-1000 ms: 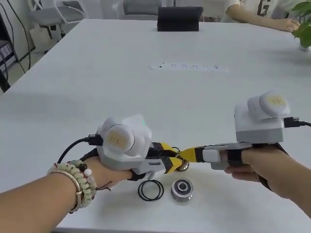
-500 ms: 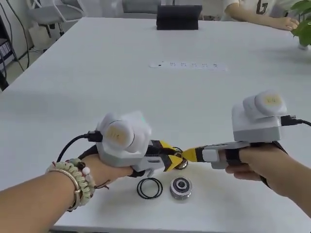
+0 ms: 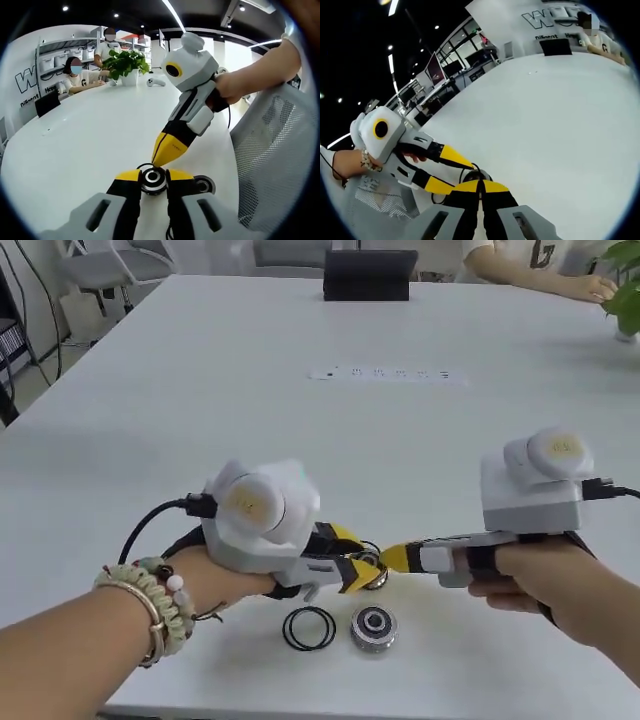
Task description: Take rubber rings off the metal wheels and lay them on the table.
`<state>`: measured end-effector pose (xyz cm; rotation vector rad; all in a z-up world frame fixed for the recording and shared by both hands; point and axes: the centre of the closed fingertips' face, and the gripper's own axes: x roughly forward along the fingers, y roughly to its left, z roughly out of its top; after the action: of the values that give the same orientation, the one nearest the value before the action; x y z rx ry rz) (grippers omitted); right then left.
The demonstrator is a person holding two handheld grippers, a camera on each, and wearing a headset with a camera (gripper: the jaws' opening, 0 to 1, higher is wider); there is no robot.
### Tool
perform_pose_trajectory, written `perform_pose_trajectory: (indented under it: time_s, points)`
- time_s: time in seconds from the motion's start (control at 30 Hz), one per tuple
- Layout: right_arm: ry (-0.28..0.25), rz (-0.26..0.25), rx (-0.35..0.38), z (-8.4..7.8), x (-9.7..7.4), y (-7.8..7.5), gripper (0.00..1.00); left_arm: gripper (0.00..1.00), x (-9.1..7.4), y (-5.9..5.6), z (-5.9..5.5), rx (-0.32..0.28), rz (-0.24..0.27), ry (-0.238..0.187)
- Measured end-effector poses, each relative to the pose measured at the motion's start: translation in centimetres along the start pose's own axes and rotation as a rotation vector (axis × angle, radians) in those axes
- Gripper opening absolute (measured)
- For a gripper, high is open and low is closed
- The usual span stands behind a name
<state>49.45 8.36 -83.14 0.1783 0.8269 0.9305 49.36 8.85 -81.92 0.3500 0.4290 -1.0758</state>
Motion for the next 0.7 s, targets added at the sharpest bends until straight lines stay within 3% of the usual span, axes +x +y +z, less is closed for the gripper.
perform_pose_trajectory:
  time_s: [0.1,0.17,0.27,0.33,0.43,0.63,0.7]
  points:
    - [-0.011,-0.004,0.008,0.2,-0.1,-0.1,0.0,0.18,-0.3,0.0,0.7,0.024,-0.001,-0.003]
    - [-0.017,-0.006,0.012,0.4,-0.2,-0.2,0.0,0.21,-0.5,-0.2,1.4,0.008,-0.017,-0.019]
    - [-0.024,-0.006,0.018,0.6,-0.2,-0.2,0.0,0.31,-0.7,-0.6,2.0,-0.003,-0.038,-0.026]
    - [-0.026,-0.007,0.018,0.6,-0.3,-0.2,0.0,0.36,-0.8,-1.0,1.9,0.046,-0.054,-0.007]
    - [-0.029,-0.007,0.016,0.7,-0.3,-0.1,0.0,0.36,-1.3,-1.3,2.2,0.072,-0.065,0.007]
    - [-0.047,-0.003,0.02,1.2,-0.6,0.1,0.0,0.39,-2.9,-1.0,4.0,0.06,-0.075,-0.008]
    - [-0.05,-0.002,0.018,1.3,-0.7,0.3,0.0,0.41,-3.7,-1.0,5.0,0.092,-0.076,-0.017]
